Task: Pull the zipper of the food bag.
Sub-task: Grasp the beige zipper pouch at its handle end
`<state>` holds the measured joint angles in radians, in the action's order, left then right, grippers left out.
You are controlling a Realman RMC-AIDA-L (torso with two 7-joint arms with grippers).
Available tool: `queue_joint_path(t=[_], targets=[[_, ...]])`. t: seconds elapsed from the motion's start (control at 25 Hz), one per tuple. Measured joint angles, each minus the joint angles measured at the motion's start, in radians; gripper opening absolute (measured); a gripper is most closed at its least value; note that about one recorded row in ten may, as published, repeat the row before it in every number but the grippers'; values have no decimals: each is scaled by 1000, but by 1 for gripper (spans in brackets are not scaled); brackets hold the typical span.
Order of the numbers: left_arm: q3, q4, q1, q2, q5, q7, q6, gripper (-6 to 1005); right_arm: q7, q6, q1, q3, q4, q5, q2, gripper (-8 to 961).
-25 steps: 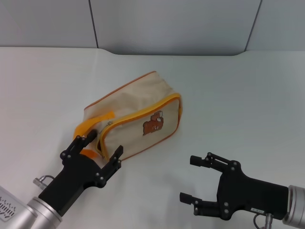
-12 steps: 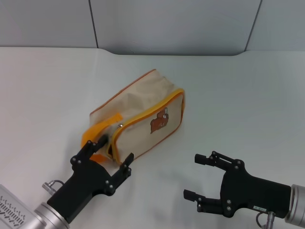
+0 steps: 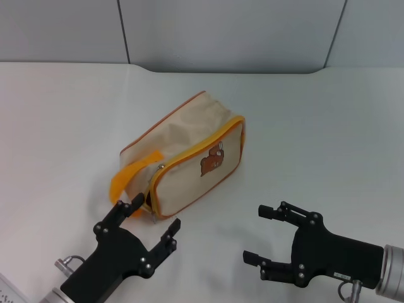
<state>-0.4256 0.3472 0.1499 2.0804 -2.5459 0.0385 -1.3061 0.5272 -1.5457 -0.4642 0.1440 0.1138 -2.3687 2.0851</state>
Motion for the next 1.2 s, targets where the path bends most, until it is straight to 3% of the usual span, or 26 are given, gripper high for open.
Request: queue_joint_path(t=[0.76, 1.2], targets=[[-36, 13, 92, 1, 10, 9, 105, 720, 2, 12, -1, 0, 0, -1, 0, 839], [-50, 24, 188, 1, 9, 10, 199, 710, 2, 11, -1, 0, 0, 1, 1, 838]])
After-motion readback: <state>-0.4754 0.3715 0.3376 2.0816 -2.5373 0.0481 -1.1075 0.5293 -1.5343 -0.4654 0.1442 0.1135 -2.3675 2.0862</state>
